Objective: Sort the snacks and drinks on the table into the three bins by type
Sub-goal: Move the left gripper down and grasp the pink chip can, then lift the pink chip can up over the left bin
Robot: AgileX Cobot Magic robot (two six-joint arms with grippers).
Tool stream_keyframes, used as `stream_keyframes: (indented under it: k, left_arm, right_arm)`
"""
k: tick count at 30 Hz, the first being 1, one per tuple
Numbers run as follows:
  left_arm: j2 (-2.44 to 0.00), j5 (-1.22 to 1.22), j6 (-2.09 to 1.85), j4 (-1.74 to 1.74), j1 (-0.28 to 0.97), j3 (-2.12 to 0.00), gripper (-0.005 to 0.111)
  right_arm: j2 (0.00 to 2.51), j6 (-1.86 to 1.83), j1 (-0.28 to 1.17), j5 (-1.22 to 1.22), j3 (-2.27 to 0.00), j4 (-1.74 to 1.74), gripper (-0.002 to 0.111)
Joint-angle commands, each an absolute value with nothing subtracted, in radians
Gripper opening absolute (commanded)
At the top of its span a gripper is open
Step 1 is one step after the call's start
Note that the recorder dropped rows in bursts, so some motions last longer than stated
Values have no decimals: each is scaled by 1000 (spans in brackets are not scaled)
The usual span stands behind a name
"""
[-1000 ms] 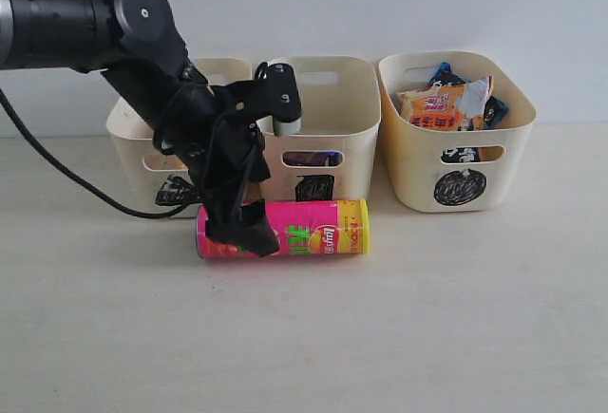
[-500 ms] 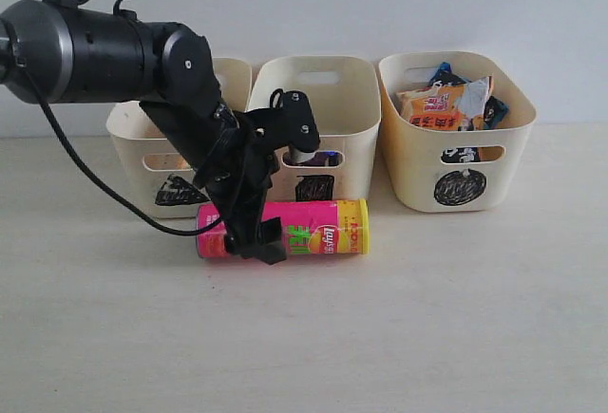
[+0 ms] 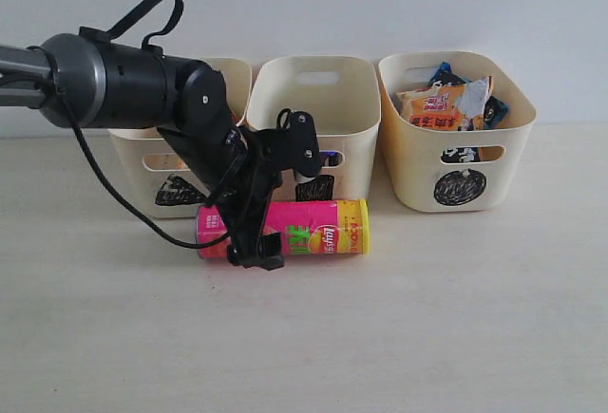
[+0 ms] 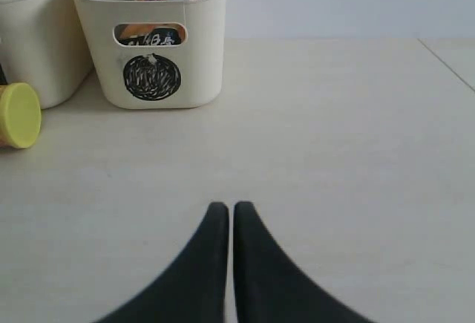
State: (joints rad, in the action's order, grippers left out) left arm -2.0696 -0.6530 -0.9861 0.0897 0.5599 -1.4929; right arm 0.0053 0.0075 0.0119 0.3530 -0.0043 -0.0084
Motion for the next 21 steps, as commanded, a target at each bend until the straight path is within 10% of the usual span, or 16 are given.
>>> stream_keyframes:
  k: [1, 21]
  left_arm:
    - [-2080, -609, -987, 89, 568, -1490, 97]
    - [-2160, -520, -987, 91, 568, -1490, 97]
  right_arm:
    - [0, 5, 10, 341, 0, -9, 0]
    - [0, 5, 10, 341, 0, -9, 0]
